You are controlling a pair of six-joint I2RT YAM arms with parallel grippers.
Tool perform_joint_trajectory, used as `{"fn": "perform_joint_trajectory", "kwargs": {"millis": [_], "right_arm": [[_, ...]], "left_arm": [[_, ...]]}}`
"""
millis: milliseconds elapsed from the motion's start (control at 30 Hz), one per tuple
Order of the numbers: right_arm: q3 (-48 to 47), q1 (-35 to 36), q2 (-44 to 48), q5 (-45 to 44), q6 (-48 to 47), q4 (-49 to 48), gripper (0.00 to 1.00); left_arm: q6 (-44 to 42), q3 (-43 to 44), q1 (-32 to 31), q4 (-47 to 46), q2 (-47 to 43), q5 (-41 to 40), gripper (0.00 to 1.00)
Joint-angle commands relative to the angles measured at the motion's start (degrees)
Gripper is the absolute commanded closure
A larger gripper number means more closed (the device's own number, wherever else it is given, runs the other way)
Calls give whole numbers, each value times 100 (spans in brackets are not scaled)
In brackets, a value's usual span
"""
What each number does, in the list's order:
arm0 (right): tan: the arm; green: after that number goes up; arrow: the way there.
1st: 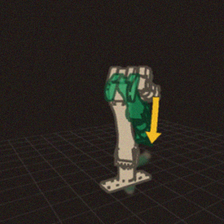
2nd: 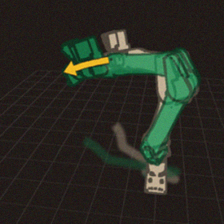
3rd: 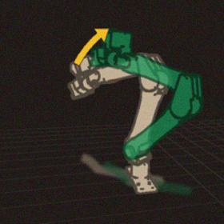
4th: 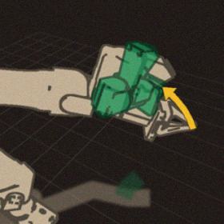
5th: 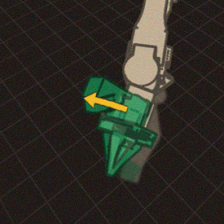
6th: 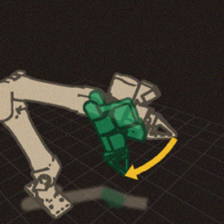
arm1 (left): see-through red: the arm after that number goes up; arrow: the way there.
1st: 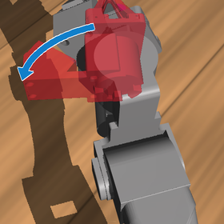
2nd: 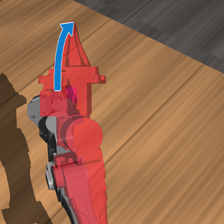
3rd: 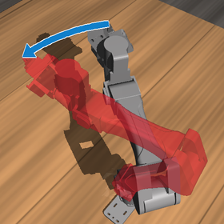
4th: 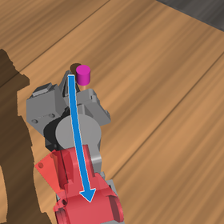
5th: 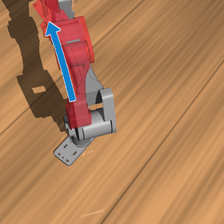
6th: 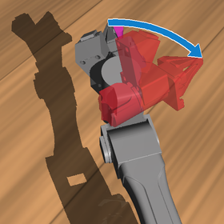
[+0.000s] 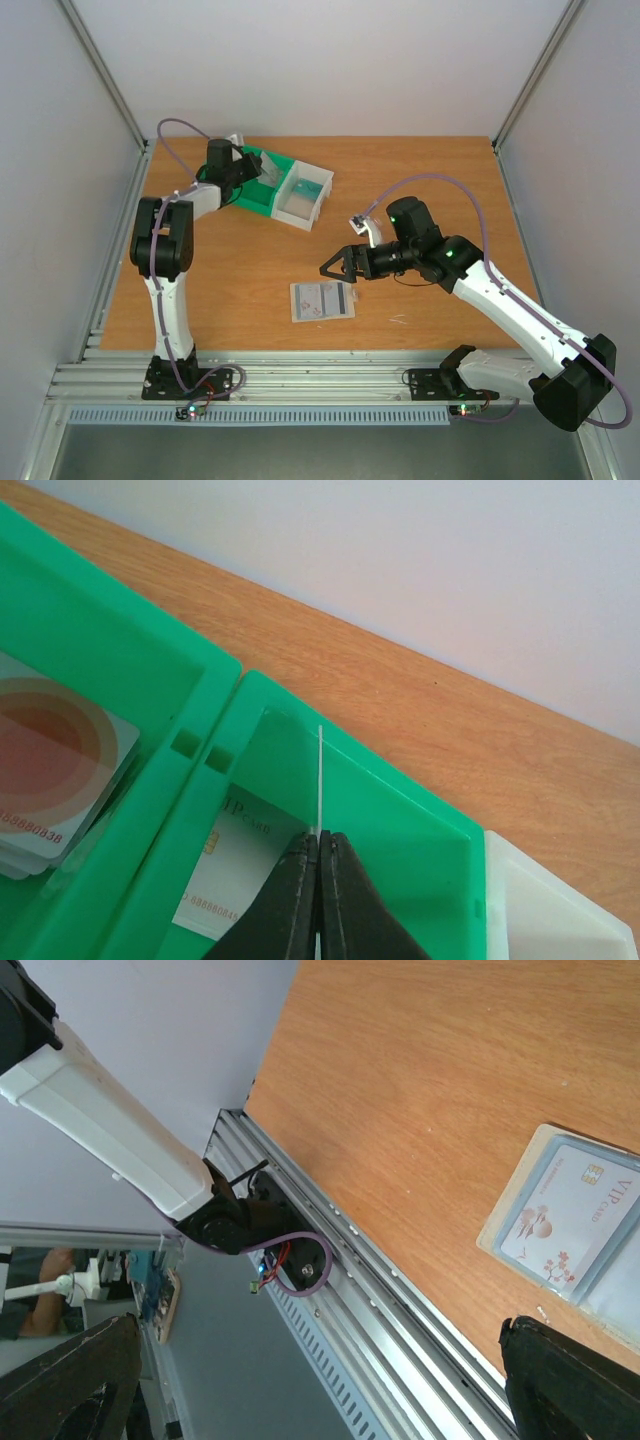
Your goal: Take the credit cards out of the card holder
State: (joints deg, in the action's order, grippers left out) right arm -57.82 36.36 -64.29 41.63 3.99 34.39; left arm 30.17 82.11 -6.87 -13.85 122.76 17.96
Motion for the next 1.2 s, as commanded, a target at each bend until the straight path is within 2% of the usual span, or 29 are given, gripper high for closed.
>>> {"fn": "perform_joint_trajectory", "kwargs": {"millis": [0, 1167], "right_arm": [[-181, 0, 8, 12, -78, 68, 2], [-168, -4, 42, -20, 94, 85, 2]], "left_arm": [[-237, 242, -33, -162, 201, -34, 98], [-558, 730, -51, 701, 433, -353, 89]]}}
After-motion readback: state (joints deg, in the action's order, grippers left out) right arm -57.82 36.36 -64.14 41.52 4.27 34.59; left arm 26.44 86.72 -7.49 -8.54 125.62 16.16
